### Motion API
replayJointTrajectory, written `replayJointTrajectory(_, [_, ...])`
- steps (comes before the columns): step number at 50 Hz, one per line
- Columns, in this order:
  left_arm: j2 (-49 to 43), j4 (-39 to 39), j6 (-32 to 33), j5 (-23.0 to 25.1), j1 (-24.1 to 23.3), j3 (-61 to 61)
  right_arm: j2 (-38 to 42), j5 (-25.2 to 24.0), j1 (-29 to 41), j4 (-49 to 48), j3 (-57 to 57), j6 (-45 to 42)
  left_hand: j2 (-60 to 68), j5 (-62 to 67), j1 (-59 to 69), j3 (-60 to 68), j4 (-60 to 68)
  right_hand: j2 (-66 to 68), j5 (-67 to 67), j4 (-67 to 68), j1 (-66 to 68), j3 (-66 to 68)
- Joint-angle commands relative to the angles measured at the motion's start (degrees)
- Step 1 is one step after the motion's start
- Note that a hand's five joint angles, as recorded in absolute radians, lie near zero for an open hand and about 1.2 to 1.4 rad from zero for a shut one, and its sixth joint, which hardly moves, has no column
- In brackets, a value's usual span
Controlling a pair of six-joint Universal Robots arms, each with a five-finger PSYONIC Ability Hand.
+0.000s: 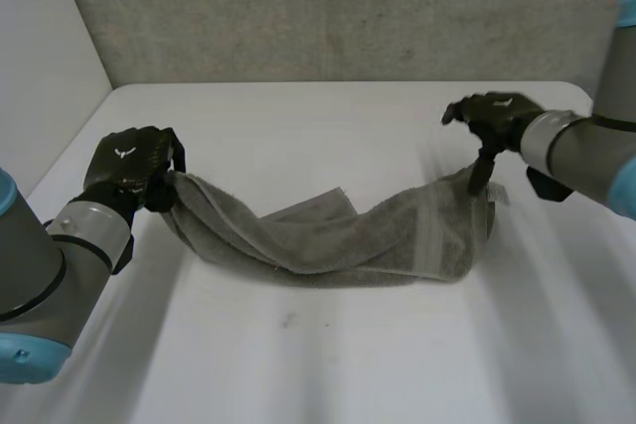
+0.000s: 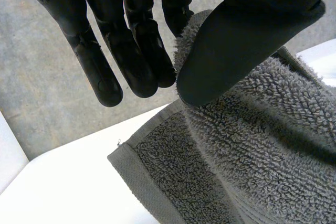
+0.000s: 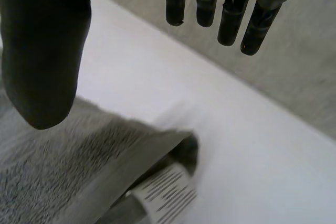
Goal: Fold the towel.
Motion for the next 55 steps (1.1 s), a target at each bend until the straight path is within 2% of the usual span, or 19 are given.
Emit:
replayJointTrajectory(1, [0.0, 0.0, 0.0, -0.1, 0.0, -0.8, -15.0, -1.2, -1.0, -14.3, 23.5, -1.7, 10.2, 11.1, 12.1, 10.3, 10.2, 4.2, 5.4, 4.0, 5.6, 4.8])
replayJointTrajectory(3, [0.1, -0.1, 0.0, 0.0, 0.0, -0.9, -18.7, -1.8, -0.6, -17.5, 32.7, -4.9, 10.2, 11.1, 12.1, 10.3, 10.2, 16.4, 17.6, 16.3, 17.8, 17.0])
replayJointTrajectory(7, [0.4, -0.1, 0.0, -0.1, 0.0, -0.9, -20.4, -2.7, -0.3, -17.9, 39.3, -8.4, 10.2, 11.1, 12.1, 10.3, 10.2, 23.0, 24.2, 22.8, 24.4, 23.6])
replayJointTrajectory(13, [0.6, -0.1, -0.1, -0.1, 0.0, -0.9, -20.6, -3.0, -0.3, -18.6, 47.3, -11.1, 10.2, 11.1, 12.1, 10.3, 10.2, 22.6, 23.8, 22.4, 23.9, 23.2])
replayJointTrajectory(16, [0.5, -0.1, 0.0, -0.1, 0.0, -1.1, -19.6, -2.9, -0.2, -19.9, 48.8, -11.2, 10.2, 11.1, 12.1, 10.3, 10.2, 15.2, 16.4, 15.0, 16.6, 15.8])
replayJointTrajectory(17, [0.5, -0.1, 0.0, -0.1, 0.0, -1.1, -19.6, -2.9, -0.2, -19.9, 48.8, -11.2, 10.2, 11.1, 12.1, 10.3, 10.2, 15.2, 16.3, 15.0, 16.5, 15.7])
replayJointTrajectory(19, [0.4, 0.0, 0.0, -0.1, -0.1, -1.3, -17.1, -2.8, -0.2, -22.6, 49.1, -11.3, 10.2, 11.1, 12.1, 10.3, 10.2, 4.6, 5.8, 4.4, 6.0, 5.2])
replayJointTrajectory(24, [0.4, 0.0, 0.0, 0.0, 0.0, -1.5, -13.7, -2.8, -0.2, -26.8, 48.6, -11.3, 10.2, 11.1, 12.1, 10.3, 10.2, -1.7, -0.5, -1.9, -0.3, -1.1])
replayJointTrajectory(29, [0.4, 0.4, -0.1, -0.1, 0.0, -1.5, -9.1, -2.8, 0.4, -30.5, 45.4, -11.0, 10.2, 11.1, 12.1, 10.3, 10.2, 1.3, 2.5, 1.2, 2.7, 1.9])
replayJointTrajectory(55, [0.2, 0.4, -0.1, 0.0, 0.0, -1.6, 1.9, 0.5, 4.3, -30.6, 32.2, -10.4, 10.2, 11.1, 12.1, 10.3, 10.2, 20.9, 22.1, 20.7, 22.2, 21.5])
